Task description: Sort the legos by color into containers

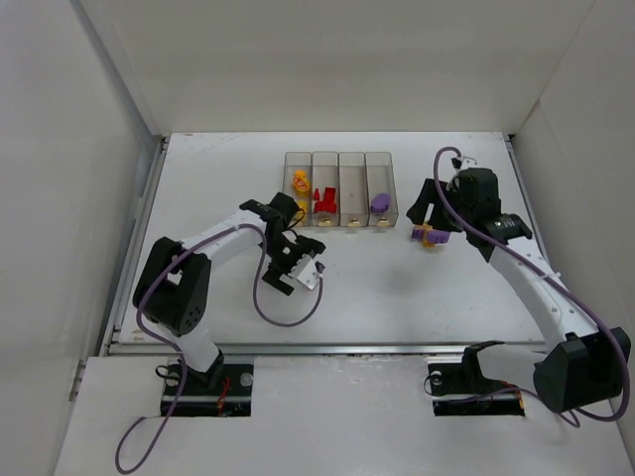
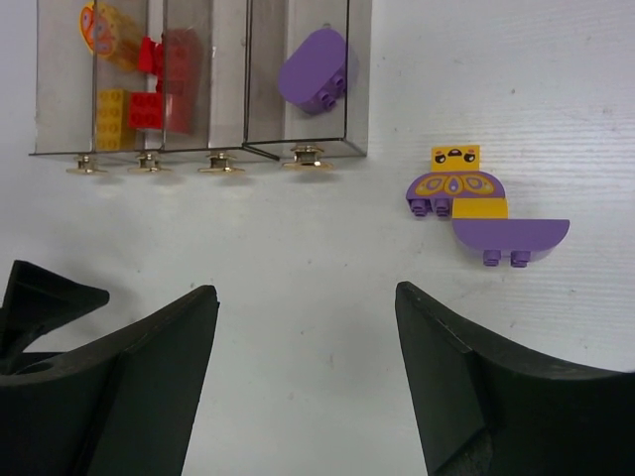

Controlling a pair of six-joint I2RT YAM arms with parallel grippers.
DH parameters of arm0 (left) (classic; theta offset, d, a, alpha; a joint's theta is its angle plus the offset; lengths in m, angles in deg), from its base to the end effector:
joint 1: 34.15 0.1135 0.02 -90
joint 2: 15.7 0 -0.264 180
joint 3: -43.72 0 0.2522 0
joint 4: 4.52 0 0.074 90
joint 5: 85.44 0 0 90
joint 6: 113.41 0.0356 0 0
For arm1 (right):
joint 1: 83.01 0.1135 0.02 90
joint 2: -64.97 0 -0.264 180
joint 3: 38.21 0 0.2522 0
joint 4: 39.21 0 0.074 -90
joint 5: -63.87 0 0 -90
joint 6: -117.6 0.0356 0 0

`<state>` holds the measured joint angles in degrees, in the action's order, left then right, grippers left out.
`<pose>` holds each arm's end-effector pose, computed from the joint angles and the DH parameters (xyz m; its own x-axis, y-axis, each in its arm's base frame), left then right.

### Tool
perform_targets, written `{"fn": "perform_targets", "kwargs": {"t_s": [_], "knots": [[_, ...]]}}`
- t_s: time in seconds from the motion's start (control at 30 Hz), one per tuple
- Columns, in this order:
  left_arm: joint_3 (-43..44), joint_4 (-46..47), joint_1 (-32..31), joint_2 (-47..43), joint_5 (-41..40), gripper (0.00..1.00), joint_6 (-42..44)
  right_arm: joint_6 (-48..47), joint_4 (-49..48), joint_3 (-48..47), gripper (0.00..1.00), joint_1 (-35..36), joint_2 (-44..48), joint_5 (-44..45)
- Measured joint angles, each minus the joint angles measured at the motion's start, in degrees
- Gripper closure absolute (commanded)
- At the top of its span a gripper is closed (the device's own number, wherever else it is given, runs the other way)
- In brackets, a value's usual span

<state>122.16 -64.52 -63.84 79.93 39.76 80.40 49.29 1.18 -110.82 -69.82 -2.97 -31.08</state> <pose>0.2589 -0.1712 0.2012 0.7031 0.5126 -0.4929 0.6995 -0.6234 0.3495 0.2535 0.0626 0.3148 -0.6374 0.2288 -0.7358 -0.0645 0.9357 0.3469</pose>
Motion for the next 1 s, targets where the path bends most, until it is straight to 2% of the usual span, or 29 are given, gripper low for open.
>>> {"fn": "perform_targets", "kwargs": {"t_s": [0.27,0.6,0.8,0.83,0.87,0.93,1.0], "knots": [[-0.9,3.7,-5.4,1.5,-1.7,0.14,-3.3,0.1,0.0,1.3,0.22,0.0,0.4,0.6],[-3.7,10.4,-7.0,3.3,-5.0,0.60,-8.8,0.1,-0.1,1.3,0.22,0.0,-0.5,0.6],[-4.6,10.5,-7.7,3.4,-5.7,0.69,-9.4,0.1,0.0,1.3,0.22,0.0,-0.5,0.7],[-4.6,10.5,-7.8,3.4,-5.7,0.73,-9.7,0.1,-0.1,1.3,0.22,0.0,-0.5,0.7],[-4.6,10.4,-7.9,3.5,-5.7,0.85,-10.0,0.1,-0.1,1.3,0.22,0.0,-0.5,0.7],[-4.6,10.5,-8.1,3.6,-5.3,1.00,-10.7,0.1,-0.1,1.3,0.22,0.0,-0.5,0.7],[-4.6,10.8,-8.1,3.6,-5.0,1.00,-11.6,0.1,0.0,1.3,0.22,0.0,-0.5,0.7]]}}
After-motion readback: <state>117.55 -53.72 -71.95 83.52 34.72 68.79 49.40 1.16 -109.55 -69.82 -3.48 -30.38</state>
